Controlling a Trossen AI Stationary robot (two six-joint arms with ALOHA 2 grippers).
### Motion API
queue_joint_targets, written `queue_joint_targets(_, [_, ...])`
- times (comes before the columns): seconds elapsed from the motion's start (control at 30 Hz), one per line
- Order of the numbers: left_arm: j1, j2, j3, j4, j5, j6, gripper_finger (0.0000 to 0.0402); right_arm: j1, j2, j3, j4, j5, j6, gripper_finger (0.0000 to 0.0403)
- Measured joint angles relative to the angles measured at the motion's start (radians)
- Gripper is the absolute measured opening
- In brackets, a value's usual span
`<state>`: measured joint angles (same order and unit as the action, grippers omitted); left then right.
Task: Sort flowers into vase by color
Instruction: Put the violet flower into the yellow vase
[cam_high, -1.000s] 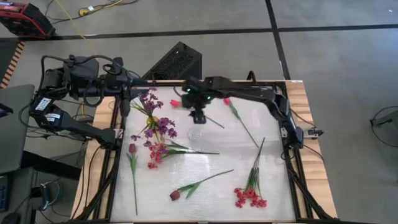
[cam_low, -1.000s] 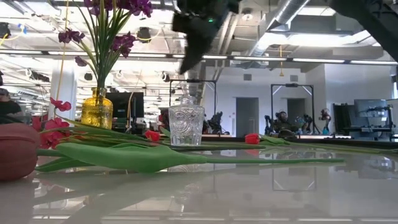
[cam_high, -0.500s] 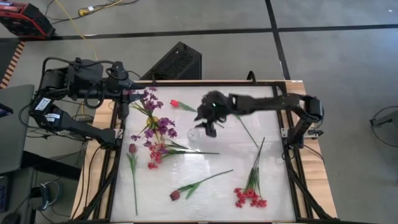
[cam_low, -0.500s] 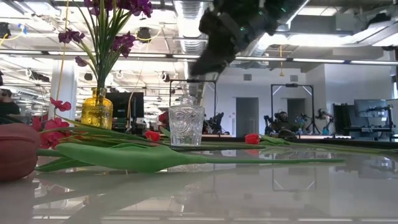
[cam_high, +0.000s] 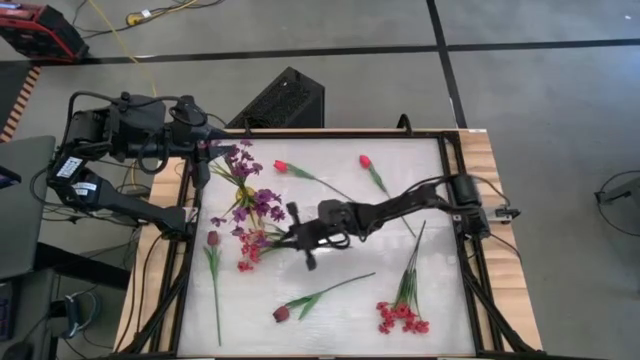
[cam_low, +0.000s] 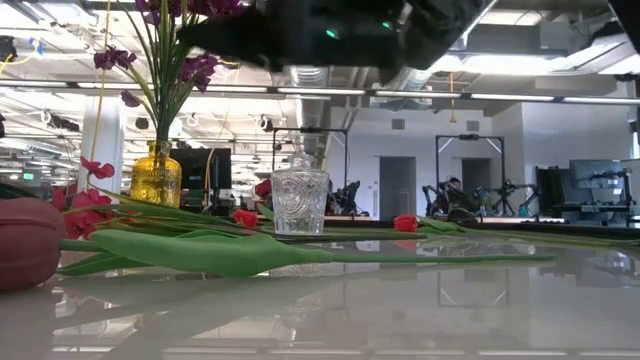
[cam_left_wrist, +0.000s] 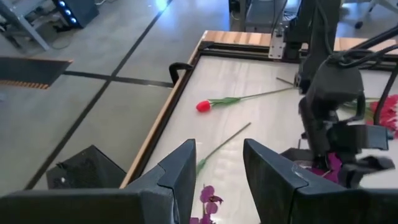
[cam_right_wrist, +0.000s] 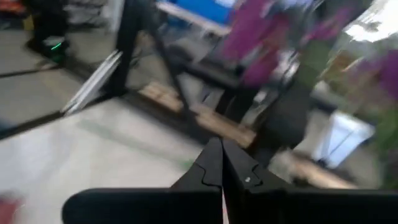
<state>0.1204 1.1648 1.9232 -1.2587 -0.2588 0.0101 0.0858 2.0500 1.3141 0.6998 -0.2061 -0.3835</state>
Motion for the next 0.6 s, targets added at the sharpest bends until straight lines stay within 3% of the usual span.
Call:
queue_joint_targets(0.33, [0.0,0.0,0.0,-0.01,-0.001,-0.04,0.0123,-0.07,0.065,0.175,0.09,0.05,-0.093,0.0016])
queue_joint_targets(0.6, [0.0,0.0,0.0,-0.008,-0.021,-0.022,0.0123,-0.169,0.074,0.336,-0.005,0.05,0.054,0.0016])
